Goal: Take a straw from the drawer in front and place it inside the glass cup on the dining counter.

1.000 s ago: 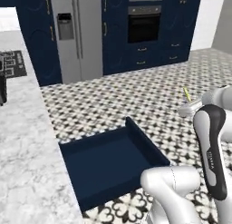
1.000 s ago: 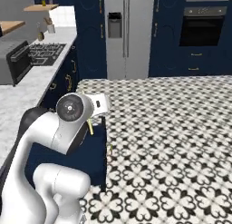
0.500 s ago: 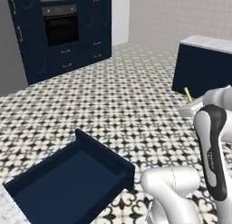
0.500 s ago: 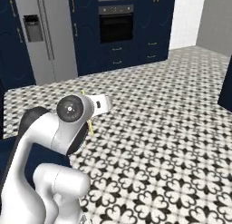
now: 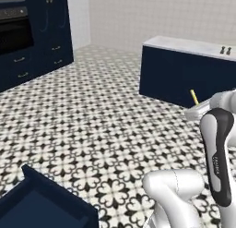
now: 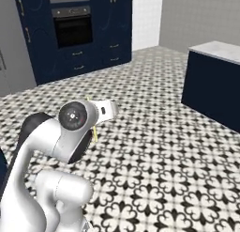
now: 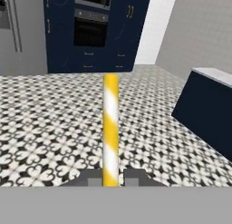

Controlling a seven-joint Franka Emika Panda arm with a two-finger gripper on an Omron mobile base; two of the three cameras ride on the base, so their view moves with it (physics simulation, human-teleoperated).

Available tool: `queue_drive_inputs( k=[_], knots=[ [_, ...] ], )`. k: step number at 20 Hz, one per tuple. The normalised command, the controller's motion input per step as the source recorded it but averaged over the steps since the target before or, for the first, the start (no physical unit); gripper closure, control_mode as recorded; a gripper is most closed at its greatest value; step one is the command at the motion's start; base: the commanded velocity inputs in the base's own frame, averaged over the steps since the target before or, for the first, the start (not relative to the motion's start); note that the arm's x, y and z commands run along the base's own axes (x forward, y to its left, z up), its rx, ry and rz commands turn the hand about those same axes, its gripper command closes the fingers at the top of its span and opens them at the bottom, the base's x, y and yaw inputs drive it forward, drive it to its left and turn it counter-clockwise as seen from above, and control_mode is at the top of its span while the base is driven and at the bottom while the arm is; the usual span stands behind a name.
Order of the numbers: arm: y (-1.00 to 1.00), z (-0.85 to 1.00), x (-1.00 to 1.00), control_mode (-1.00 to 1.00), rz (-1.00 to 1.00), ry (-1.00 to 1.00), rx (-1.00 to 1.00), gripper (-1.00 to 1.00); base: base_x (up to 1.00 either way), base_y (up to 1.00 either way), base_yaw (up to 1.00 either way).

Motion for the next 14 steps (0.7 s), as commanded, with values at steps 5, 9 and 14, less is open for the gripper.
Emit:
queue_drive_inputs(
  k=[5,9,14],
  knots=[
    [0.00,0.00,0.00,1.00,0.00,0.00,0.00,1.00,0.57,-0.75,-0.06],
    [0.00,0.00,0.00,1.00,0.00,0.00,0.00,1.00,0.71,-0.61,0.00],
    [0.00,0.00,0.00,1.00,0.00,0.00,0.00,1.00,0.98,-0.36,0.06]
  ],
)
